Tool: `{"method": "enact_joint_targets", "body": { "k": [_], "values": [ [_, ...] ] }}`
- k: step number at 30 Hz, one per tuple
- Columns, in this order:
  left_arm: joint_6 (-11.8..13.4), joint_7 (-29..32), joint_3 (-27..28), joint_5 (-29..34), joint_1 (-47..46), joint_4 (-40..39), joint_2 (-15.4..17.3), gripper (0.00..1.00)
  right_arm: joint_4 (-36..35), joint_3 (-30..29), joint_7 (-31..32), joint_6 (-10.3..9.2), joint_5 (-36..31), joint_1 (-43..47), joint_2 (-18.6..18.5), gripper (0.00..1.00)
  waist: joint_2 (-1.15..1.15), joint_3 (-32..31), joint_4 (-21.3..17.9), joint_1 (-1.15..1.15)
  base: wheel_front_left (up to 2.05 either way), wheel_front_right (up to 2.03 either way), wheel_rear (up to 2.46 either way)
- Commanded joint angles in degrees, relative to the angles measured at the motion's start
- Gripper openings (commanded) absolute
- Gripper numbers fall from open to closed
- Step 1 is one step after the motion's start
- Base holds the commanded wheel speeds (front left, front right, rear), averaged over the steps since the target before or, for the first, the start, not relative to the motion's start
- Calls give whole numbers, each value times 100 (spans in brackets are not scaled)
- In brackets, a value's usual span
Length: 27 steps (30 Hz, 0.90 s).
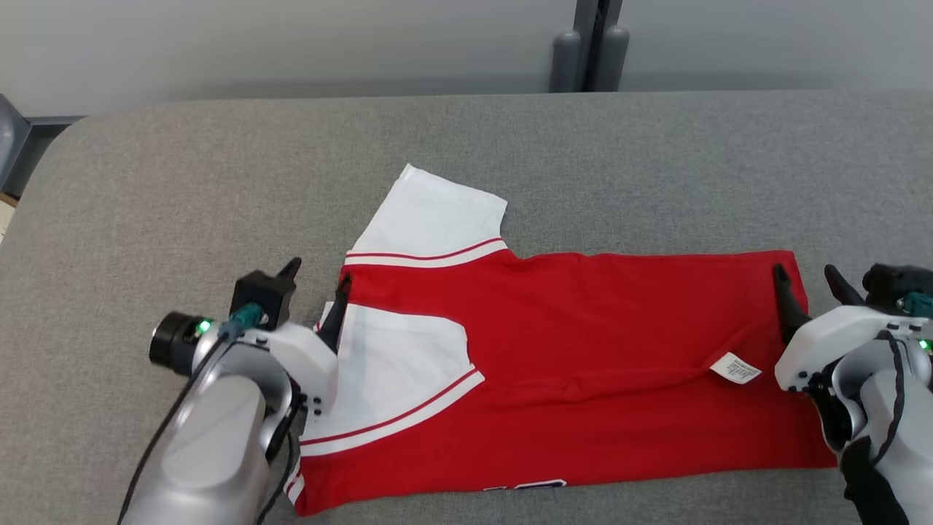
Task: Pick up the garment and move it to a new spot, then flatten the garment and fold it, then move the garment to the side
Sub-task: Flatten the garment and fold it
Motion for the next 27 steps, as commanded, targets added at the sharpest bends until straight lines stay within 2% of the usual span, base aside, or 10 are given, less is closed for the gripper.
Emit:
{"method": "enact_joint_targets", "body": {
  "k": [1, 10, 12, 19, 21, 22, 23, 27],
  "values": [
    [-28, 16, -12, 5, -148, 42, 35, 100, 61, -17, 37, -2, 34, -92, -44, 100, 0, 92, 14, 0, 0, 0, 0],
    [-233, 532, -481, -52, -1431, 802, 103, 100, 869, 103, 429, -2, 25, -1057, -160, 100, 0, 533, 2, 0, 0, 0, 0],
    [-229, 704, -738, -160, -1734, 937, 104, 100, 1089, 171, 592, -1, 47, -1254, -167, 100, 0, 662, -4, 0, 0, 0, 0],
    [-232, 1088, -1415, -980, -2240, 906, 275, 100, 1449, 469, 945, 0, 52, -1508, -46, 100, 0, 924, -54, 0, 0, 0, 0],
    [-232, 1270, -1663, -1271, -2370, 811, 391, 100, 1470, 565, 1003, 0, 104, -1555, 34, 45, 0, 1000, -62, 0, 0, 0, 0],
    [-232, 1366, -1793, -1420, -2432, 755, 475, 100, 1459, 605, 1005, 1, 161, -1580, 76, 20, 0, 1040, -72, 0, 0, 0, 0],
    [-232, 1470, -1916, -1592, -2484, 698, 552, 100, 1436, 661, 998, 1, 184, -1610, 96, 0, 0, 1084, -87, 0, 0, 0, 0],
    [-232, 2004, -2473, -2282, -2765, 370, 885, 100, 1342, 894, 984, 5, 333, -1708, 112, 0, 0, 1248, -165, 0, 0, 0, 0]
  ]
}}
